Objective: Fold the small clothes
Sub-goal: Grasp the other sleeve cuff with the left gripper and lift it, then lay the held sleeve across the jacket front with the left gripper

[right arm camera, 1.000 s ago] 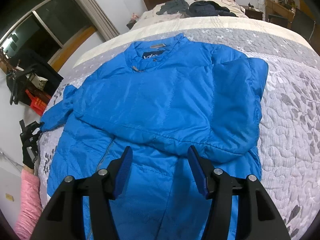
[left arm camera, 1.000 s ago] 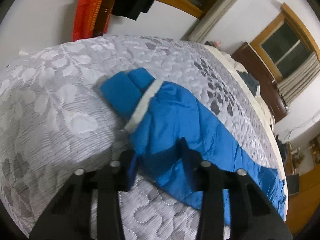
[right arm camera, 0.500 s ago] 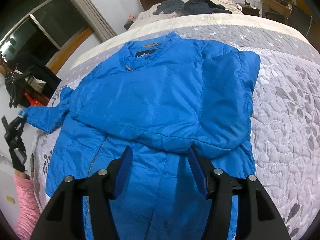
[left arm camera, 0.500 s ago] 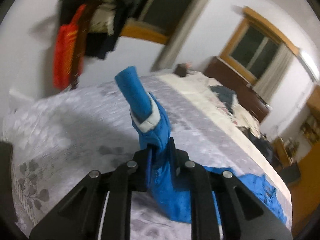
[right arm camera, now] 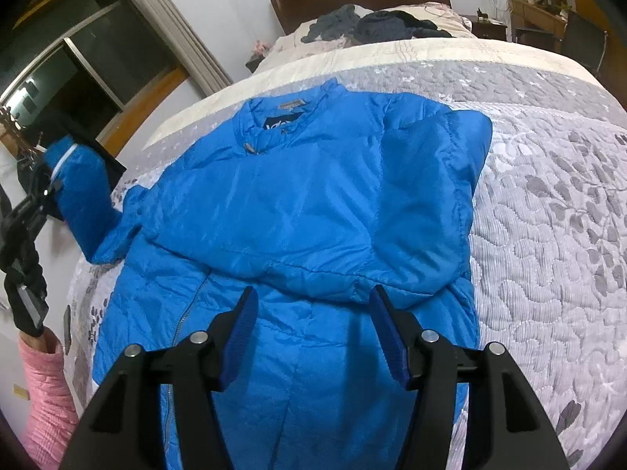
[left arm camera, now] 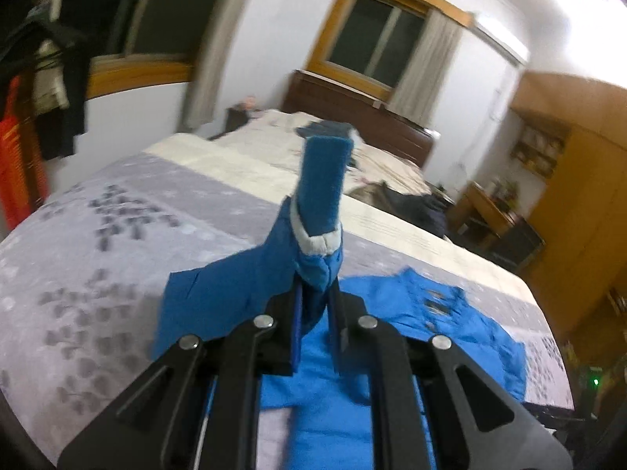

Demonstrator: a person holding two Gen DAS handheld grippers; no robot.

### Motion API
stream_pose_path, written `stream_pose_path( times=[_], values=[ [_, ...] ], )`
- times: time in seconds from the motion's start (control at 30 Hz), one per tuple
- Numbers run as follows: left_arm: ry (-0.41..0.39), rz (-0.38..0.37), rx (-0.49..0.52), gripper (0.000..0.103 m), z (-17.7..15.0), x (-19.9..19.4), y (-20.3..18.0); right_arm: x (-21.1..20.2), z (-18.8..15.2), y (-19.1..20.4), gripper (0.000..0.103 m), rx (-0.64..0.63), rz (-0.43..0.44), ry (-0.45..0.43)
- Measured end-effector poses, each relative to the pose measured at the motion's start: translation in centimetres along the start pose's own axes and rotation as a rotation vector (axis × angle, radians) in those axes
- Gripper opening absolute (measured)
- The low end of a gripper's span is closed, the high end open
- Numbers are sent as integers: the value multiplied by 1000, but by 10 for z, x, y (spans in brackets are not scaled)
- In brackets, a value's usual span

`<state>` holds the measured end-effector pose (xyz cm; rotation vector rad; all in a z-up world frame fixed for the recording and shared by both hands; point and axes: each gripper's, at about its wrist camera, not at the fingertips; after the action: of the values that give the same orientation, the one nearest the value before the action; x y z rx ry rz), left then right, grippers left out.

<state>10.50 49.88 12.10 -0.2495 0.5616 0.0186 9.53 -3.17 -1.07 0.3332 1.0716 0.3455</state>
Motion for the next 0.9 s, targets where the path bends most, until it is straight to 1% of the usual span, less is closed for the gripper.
stream_pose_path(
  times=[0.03,0.07,0.2,0.27,0.37,0.47,0.5,0.7,0.83,0.9],
  values=[
    [3,-17,22,9,0,4,-15,0,0,0,60,1,2,1],
    [6,-29,34,9,-1,8,-22,1,0,-1,60,2,5,1],
    [40,-114,105,9,-7,31,-82,2,1,-4,60,7,8,3],
    [54,-135,130,9,-13,42,-100,1,1,-7,60,10,10,2],
    [94,-175,165,9,-27,65,-133,-1,1,-10,60,14,11,-2],
    [123,-191,183,9,-41,84,-145,-2,1,-13,60,16,13,-2],
    [137,-194,193,9,-48,90,-155,-1,1,-14,60,17,13,-1],
    [237,-200,240,9,-83,133,-180,1,1,-18,60,28,20,9],
    [268,-203,290,9,-100,148,-193,-1,1,-18,60,32,22,5],
    [308,-216,317,10,-109,158,-197,-3,0,-18,60,34,22,4]
  ],
)
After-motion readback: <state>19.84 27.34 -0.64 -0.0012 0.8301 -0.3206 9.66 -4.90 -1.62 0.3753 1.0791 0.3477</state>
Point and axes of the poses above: each gripper's, at about its wrist camera, not at the fingertips, and x roughly the way its jaws point, y to its left, z to its top, and after that the axes turned 7 degrees about x, right-handed
